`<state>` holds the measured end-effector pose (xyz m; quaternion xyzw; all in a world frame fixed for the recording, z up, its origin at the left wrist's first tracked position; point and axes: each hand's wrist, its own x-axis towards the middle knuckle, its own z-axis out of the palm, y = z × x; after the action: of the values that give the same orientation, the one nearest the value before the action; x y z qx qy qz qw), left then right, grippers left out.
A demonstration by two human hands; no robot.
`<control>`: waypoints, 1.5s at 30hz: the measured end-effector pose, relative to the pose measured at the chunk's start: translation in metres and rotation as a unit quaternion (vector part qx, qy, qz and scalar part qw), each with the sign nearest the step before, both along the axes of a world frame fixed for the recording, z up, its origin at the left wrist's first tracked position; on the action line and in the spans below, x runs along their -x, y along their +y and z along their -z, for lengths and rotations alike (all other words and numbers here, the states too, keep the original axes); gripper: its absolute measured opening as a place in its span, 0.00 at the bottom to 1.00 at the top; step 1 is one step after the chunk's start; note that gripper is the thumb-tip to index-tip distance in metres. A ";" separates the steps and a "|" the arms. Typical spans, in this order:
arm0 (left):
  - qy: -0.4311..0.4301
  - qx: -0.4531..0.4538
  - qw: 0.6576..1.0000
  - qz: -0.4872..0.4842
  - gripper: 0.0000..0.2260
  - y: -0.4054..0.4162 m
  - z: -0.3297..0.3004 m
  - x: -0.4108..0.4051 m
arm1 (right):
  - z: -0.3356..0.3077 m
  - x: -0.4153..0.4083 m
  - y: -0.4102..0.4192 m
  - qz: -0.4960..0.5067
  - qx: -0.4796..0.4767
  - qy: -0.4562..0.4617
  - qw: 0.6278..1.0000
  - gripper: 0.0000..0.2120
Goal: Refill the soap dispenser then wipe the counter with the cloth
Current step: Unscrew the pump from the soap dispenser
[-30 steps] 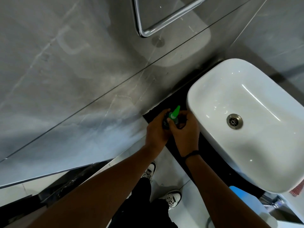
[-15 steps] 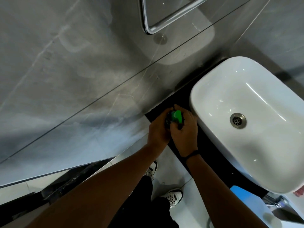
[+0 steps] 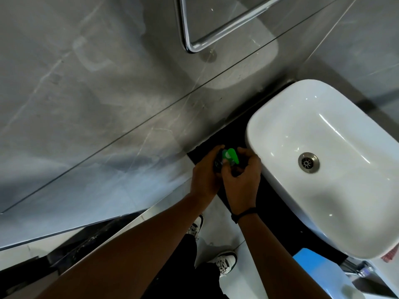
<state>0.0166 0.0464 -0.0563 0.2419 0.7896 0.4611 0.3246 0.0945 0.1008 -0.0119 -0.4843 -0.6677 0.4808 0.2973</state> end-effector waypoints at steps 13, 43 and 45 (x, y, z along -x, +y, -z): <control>0.027 0.009 0.999 0.014 0.23 0.001 -0.005 0.001 | 0.000 0.005 -0.002 0.014 -0.024 -0.027 0.999 0.17; 0.004 -0.043 0.999 -0.007 0.22 -0.001 0.011 0.000 | 0.003 0.008 0.000 0.021 -0.034 -0.006 0.999 0.16; -0.007 -0.043 0.999 -0.004 0.29 -0.001 0.009 0.001 | -0.001 0.007 0.001 0.016 -0.045 -0.002 0.999 0.16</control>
<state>0.0155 0.0458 -0.0648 0.2493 0.7676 0.4979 0.3174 0.0878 0.1017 -0.0112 -0.4822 -0.6812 0.4444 0.3255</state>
